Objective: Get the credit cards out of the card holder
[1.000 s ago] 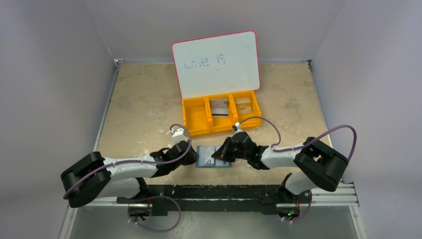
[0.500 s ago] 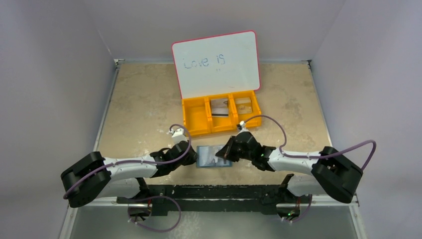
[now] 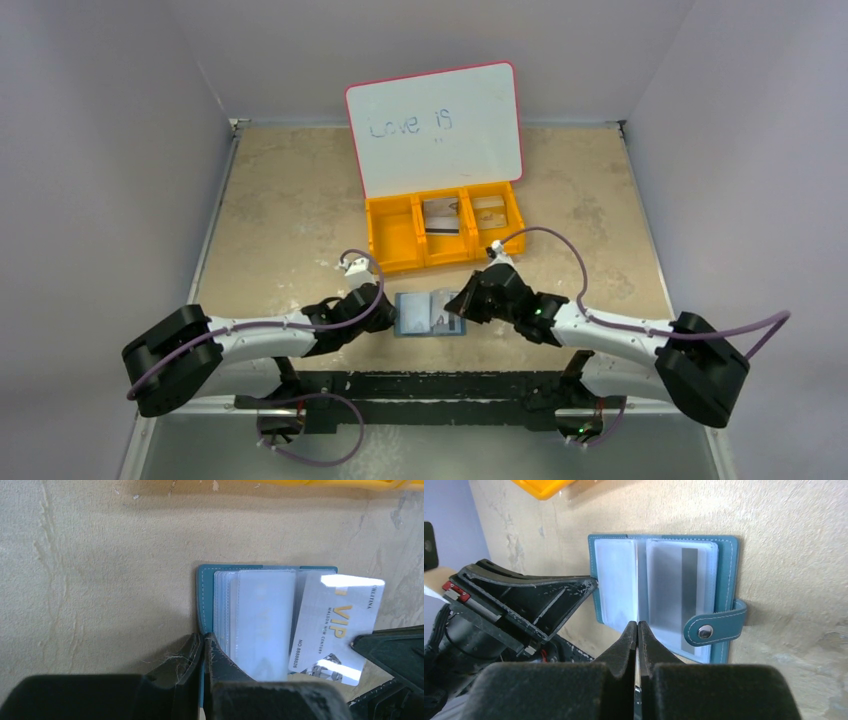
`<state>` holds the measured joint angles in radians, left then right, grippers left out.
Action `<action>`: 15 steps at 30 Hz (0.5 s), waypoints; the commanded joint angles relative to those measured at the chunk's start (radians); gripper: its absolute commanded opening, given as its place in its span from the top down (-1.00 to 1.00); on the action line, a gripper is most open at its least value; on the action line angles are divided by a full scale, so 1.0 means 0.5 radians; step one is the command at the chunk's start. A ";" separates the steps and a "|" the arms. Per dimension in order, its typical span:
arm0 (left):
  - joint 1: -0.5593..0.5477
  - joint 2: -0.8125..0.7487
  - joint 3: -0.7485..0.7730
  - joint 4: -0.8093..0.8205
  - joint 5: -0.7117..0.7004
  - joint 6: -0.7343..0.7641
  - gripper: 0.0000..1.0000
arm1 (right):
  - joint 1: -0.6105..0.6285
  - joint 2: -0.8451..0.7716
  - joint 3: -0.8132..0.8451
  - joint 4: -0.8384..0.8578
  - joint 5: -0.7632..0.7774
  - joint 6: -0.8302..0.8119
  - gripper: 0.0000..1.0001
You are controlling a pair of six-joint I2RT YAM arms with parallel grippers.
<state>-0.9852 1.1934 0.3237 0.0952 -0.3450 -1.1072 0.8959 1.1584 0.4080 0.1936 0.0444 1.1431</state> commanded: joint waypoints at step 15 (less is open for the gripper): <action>-0.010 -0.211 0.012 -0.158 -0.133 0.053 0.53 | -0.023 -0.368 0.632 -0.637 0.925 -0.972 1.00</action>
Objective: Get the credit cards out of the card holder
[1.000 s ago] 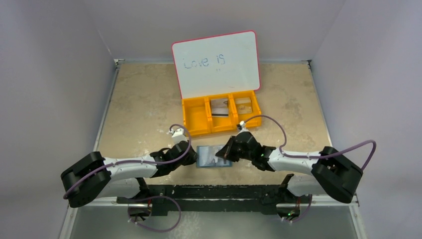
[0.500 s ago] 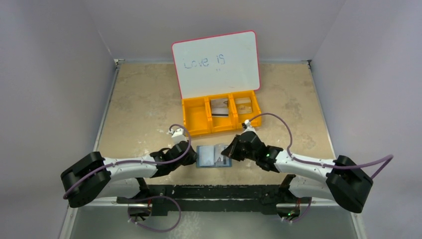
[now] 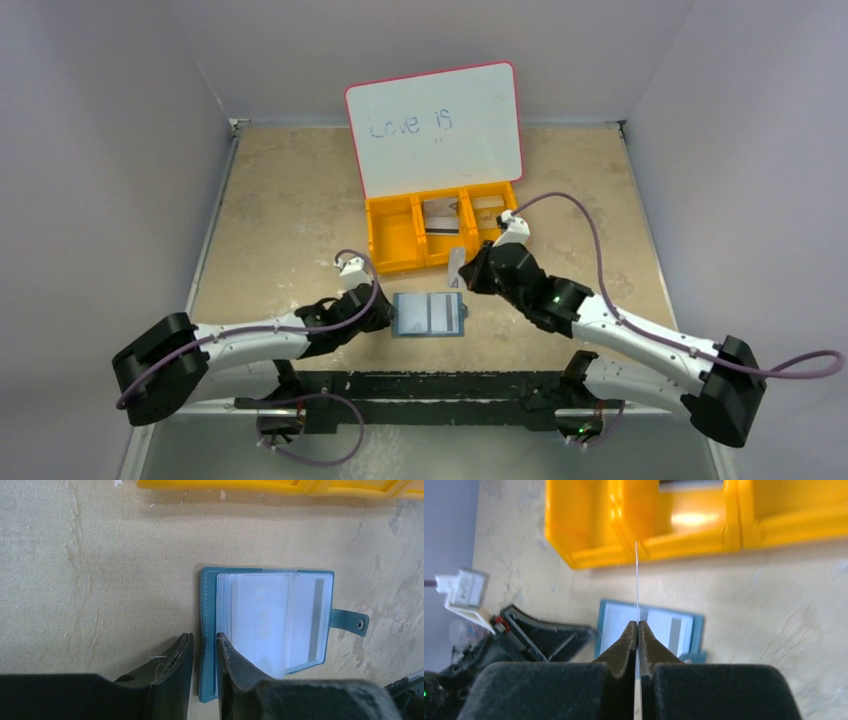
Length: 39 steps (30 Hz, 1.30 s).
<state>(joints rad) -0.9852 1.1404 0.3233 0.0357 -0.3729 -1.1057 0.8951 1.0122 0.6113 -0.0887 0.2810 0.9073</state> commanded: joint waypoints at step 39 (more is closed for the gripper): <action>-0.008 -0.549 0.169 -0.612 -0.354 0.208 0.29 | -0.558 1.269 1.639 -0.816 -0.883 -3.465 1.00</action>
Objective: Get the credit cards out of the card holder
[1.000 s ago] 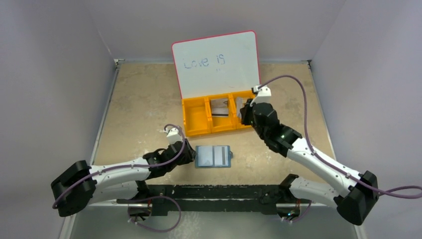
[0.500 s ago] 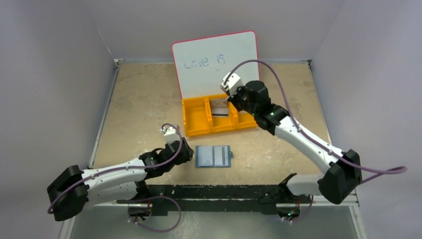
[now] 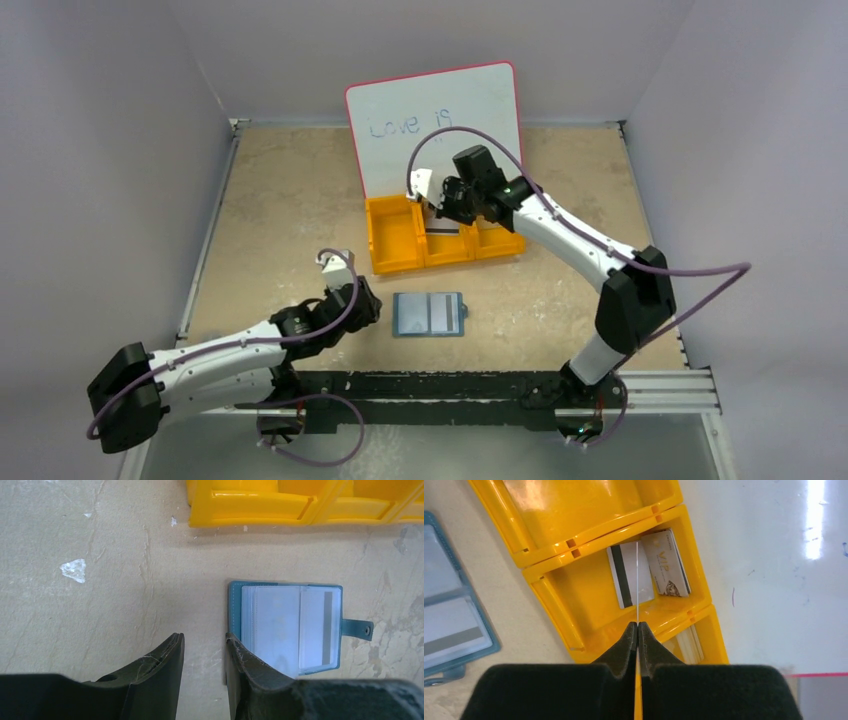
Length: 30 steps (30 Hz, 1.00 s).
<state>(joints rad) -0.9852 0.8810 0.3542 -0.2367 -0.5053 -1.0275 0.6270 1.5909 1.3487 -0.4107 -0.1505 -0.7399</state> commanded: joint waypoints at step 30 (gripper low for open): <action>-0.008 -0.235 0.102 -0.271 -0.214 0.070 0.25 | -0.161 0.946 0.813 -0.427 -0.102 -0.543 1.00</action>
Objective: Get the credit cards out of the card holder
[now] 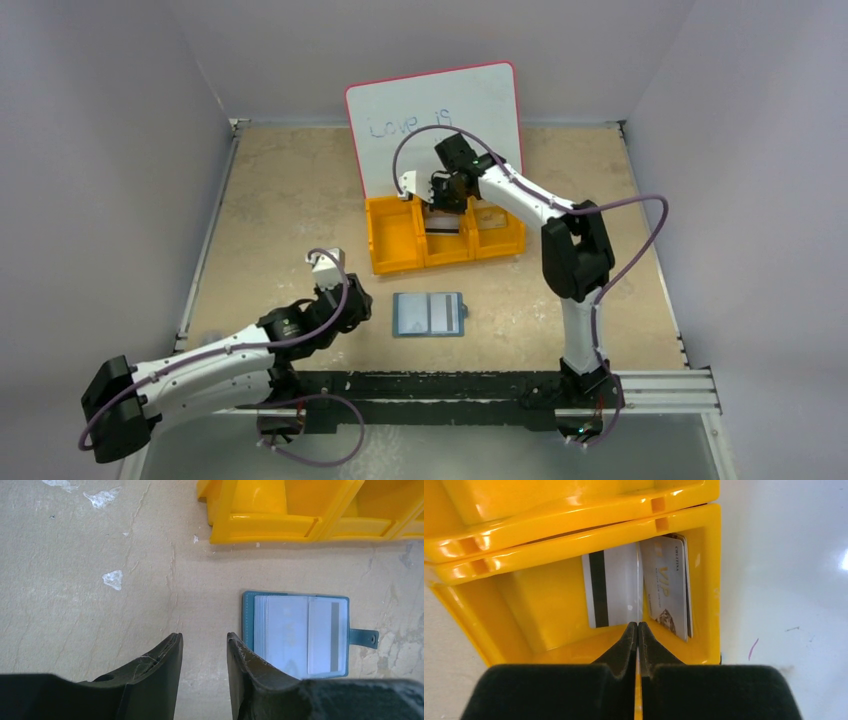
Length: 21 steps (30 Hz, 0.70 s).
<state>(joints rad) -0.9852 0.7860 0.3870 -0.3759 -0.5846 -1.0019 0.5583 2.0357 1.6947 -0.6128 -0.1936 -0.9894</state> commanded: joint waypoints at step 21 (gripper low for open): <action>-0.007 0.118 0.031 0.071 -0.060 0.025 0.23 | -0.054 0.068 0.233 0.159 0.133 -0.008 0.54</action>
<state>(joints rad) -0.9852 0.8227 0.3870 -0.3935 -0.6052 -1.0019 0.5354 2.1399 1.7931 -0.5919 -0.1822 -1.0004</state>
